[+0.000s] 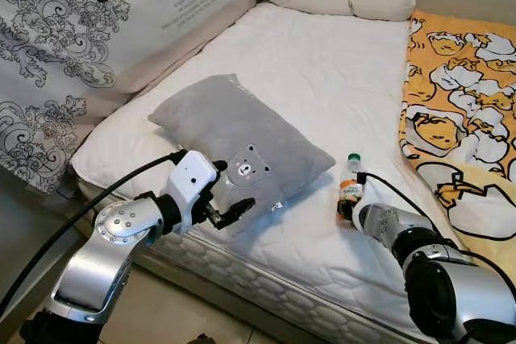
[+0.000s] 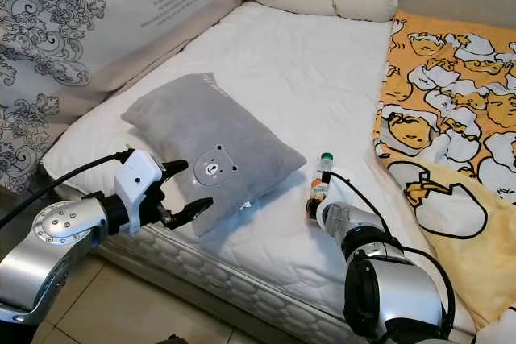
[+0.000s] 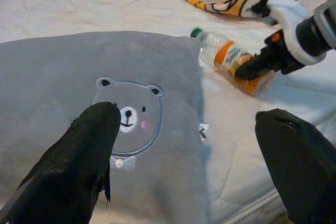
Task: Clean up the room
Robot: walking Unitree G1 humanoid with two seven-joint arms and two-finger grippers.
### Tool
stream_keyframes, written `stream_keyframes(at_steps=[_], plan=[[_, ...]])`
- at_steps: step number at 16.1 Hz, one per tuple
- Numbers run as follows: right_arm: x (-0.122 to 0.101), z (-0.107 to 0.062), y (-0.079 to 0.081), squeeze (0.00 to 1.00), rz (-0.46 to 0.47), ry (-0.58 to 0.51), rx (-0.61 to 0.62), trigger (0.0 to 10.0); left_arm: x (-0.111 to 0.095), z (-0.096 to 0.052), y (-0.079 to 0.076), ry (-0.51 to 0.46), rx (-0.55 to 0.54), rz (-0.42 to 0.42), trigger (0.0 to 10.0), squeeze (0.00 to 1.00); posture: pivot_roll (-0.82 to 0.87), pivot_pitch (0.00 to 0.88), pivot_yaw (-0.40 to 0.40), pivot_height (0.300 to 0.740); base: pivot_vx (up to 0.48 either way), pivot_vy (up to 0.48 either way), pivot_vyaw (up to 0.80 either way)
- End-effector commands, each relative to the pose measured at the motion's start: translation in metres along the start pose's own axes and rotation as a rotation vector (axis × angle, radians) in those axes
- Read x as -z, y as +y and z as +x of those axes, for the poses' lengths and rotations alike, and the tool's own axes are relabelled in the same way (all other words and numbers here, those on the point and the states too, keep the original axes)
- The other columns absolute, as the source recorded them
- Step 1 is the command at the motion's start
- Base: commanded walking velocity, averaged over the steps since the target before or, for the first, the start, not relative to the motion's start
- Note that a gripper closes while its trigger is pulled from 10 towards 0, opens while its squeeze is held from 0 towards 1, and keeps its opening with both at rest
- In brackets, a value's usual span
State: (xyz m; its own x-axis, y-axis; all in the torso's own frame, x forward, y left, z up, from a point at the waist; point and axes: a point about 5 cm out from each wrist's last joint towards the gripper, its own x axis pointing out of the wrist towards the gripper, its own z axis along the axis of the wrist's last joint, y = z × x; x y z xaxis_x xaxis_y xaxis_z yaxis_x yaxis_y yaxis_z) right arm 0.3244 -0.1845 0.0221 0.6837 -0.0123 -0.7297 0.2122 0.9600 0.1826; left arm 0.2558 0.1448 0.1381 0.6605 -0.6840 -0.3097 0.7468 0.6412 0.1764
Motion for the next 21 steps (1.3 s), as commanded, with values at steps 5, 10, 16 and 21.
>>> stream_keyframes(at_steps=[5, 10, 16, 21], plan=[[-0.073, -0.039, 0.014, 0.00, 0.103, -0.645, -0.232, 2.8, -0.004, -0.015, 0.014, -0.089, -0.303, -0.019, 10.0, 0.00, 0.05, 0.000, 0.030, 0.740, 0.000, 0.000, 0.00], [-0.034, -0.105, 0.056, 0.00, -0.197, -0.765, -0.685, 10.0, 0.003, -0.023, 0.018, -0.099, -0.556, -0.089, 10.0, 0.00, 0.02, 0.000, 0.058, 0.740, 0.000, 0.000, 0.58], [-0.007, -0.115, 0.051, 0.00, -0.251, -0.661, -0.571, 10.0, 0.008, -0.024, 0.022, -0.076, -0.741, -0.122, 10.0, 0.00, 0.02, 0.000, 0.051, 0.740, 0.000, 0.000, 0.80], [-0.007, -0.118, 0.035, 0.00, -0.274, -0.671, -0.426, 10.0, 0.013, -0.024, 0.015, -0.066, -0.788, -0.193, 10.0, 0.00, 0.02, 0.000, 0.045, 0.740, 0.000, 0.000, 0.80]])
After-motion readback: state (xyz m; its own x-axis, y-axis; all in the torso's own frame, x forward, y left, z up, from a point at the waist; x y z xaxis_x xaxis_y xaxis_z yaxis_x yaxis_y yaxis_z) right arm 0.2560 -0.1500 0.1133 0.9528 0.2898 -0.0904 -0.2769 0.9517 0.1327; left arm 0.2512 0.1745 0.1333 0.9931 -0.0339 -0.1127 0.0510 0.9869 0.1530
